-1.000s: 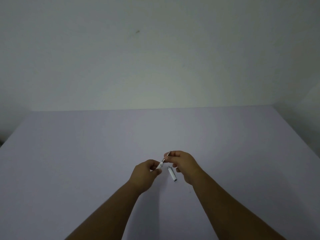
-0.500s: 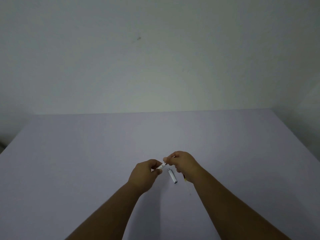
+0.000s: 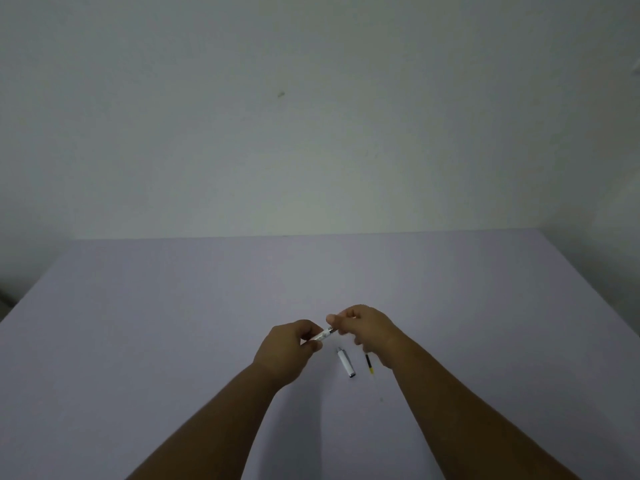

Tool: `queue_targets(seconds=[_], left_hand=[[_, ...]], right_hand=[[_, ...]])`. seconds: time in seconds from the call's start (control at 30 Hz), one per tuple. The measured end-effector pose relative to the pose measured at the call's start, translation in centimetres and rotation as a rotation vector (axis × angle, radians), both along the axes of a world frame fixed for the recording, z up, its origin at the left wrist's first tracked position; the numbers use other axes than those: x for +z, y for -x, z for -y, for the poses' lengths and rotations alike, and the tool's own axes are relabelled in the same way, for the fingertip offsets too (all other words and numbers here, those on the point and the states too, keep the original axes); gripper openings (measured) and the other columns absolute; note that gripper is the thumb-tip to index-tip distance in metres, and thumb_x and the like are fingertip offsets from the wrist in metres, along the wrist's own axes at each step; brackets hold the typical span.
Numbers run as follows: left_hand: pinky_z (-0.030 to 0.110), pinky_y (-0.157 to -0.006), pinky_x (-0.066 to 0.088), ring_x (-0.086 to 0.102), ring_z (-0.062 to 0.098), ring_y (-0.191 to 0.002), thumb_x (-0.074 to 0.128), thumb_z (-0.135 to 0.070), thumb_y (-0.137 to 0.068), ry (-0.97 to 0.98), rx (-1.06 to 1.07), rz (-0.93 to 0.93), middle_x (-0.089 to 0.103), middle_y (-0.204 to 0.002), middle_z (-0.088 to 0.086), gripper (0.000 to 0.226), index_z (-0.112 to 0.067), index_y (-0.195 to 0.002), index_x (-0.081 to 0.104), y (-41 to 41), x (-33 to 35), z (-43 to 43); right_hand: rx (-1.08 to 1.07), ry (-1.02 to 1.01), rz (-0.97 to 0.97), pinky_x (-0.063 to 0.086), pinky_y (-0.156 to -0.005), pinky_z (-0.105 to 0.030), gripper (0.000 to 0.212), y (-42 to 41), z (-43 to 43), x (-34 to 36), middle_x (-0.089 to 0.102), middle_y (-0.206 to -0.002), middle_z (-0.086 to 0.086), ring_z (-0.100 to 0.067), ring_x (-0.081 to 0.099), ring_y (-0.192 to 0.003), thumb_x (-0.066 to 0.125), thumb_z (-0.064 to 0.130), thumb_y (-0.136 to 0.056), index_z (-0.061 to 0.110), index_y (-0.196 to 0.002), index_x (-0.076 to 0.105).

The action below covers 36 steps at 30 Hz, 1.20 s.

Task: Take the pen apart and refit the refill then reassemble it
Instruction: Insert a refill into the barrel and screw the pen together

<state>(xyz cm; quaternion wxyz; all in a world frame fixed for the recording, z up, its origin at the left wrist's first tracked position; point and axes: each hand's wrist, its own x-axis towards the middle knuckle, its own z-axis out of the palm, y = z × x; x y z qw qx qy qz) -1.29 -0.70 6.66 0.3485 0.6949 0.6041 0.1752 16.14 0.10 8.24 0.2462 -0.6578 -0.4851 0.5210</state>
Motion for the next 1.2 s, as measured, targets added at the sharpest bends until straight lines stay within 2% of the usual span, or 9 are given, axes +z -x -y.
queue_targets(seconds=[0.1, 0.2, 0.33, 0.5, 0.67, 0.8, 0.97, 1.1, 1.2], left_hand=[[0.021, -0.063, 0.043, 0.059, 0.014, -0.075, 0.061, -0.025, -0.086, 0.006, 0.0, -0.008, 0.066, -0.088, -0.007, 0.01, -0.025, -0.094, 0.067, 0.07, 0.12, -0.2], [0.019, -0.059, 0.041, 0.057, 0.011, -0.07, 0.061, -0.025, -0.086, 0.002, -0.007, -0.015, 0.065, -0.086, -0.008, 0.009, -0.025, -0.093, 0.067, -0.04, 0.07, -0.24], [0.02, -0.058, 0.041, 0.053, 0.007, -0.065, 0.062, -0.025, -0.086, 0.022, -0.006, -0.005, 0.064, -0.085, -0.009, 0.01, -0.025, -0.094, 0.067, -0.19, 0.13, -0.37], [0.026, -0.066, 0.046, 0.059, 0.013, -0.071, 0.062, -0.025, -0.085, 0.036, -0.046, -0.026, 0.068, -0.089, -0.006, 0.011, -0.025, -0.094, 0.068, -0.5, 0.06, -0.18], [0.034, -0.077, 0.052, 0.064, 0.019, -0.085, 0.061, -0.025, -0.085, 0.033, -0.035, -0.03, 0.071, -0.095, -0.002, 0.013, -0.023, -0.096, 0.068, -0.48, 0.19, -0.33], [0.034, -0.072, 0.052, 0.063, 0.02, -0.077, 0.061, -0.025, -0.085, 0.047, -0.042, -0.026, 0.071, -0.093, -0.001, 0.011, -0.024, -0.094, 0.068, -0.38, 0.24, -0.17], [0.028, -0.064, 0.045, 0.055, 0.013, -0.065, 0.062, -0.025, -0.085, 0.04, -0.034, -0.018, 0.069, -0.091, -0.002, 0.011, -0.024, -0.094, 0.068, -0.38, 0.41, -0.18], [0.028, -0.065, 0.047, 0.057, 0.013, -0.066, 0.061, -0.025, -0.085, 0.042, -0.043, -0.021, 0.07, -0.09, -0.002, 0.012, -0.024, -0.095, 0.068, -0.5, 0.46, 0.11], [0.027, -0.067, 0.047, 0.06, 0.015, -0.074, 0.061, -0.025, -0.086, 0.038, -0.026, -0.021, 0.069, -0.093, -0.003, 0.012, -0.024, -0.095, 0.068, -0.35, 0.41, 0.17]], right_hand=[[0.004, -0.012, -0.095, 0.043, -0.06, -0.025, 0.008, -0.47, -0.01, -0.1, 0.065, -0.076, 0.002, -0.013, 0.052, -0.067, 0.068, 0.026, -0.08, 0.019, -0.084, 0.069], [-0.017, 0.026, 0.012, 0.044, -0.057, -0.023, 0.03, -0.22, -0.1, -0.27, 0.065, -0.065, 0.003, -0.011, 0.052, -0.059, 0.066, 0.044, -0.08, 0.015, -0.073, 0.068], [0.005, -0.005, -0.135, 0.046, -0.066, -0.024, 0.009, -0.45, -0.15, -0.25, 0.067, -0.089, 0.0, -0.013, 0.057, -0.076, 0.068, 0.025, -0.08, 0.023, -0.088, 0.067], [0.016, 0.077, 0.017, 0.043, -0.056, -0.022, 0.027, -0.05, -0.63, -0.06, 0.063, -0.065, -0.002, -0.012, 0.05, -0.057, 0.07, 0.035, -0.079, 0.012, -0.067, 0.063], [0.055, 0.051, -0.106, 0.048, -0.063, -0.023, 0.005, -0.45, -0.44, -0.28, 0.065, -0.077, -0.002, -0.013, 0.057, -0.07, 0.072, 0.015, -0.077, 0.017, -0.079, 0.069], [0.021, 0.142, -0.064, 0.044, -0.048, -0.018, 0.025, -0.51, -0.33, -0.4, 0.063, -0.057, 0.001, -0.009, 0.051, -0.051, 0.075, 0.034, -0.075, 0.012, -0.065, 0.067], [-0.011, 0.069, -0.249, 0.047, -0.06, -0.022, 0.002, -0.94, -0.14, -0.44, 0.064, -0.07, 0.0, -0.011, 0.052, -0.062, 0.071, 0.016, -0.078, 0.014, -0.078, 0.07], [-0.038, 0.114, -0.047, 0.042, -0.051, -0.021, 0.034, -0.51, -0.1, -0.15, 0.062, -0.061, -0.001, -0.01, 0.05, -0.052, 0.067, 0.041, -0.08, 0.008, -0.074, 0.069], [0.002, 0.082, -0.065, 0.046, -0.06, -0.022, 0.027, -0.56, -0.02, -0.13, 0.066, -0.078, 0.002, -0.011, 0.054, -0.066, 0.065, 0.04, -0.083, 0.014, -0.085, 0.069]])
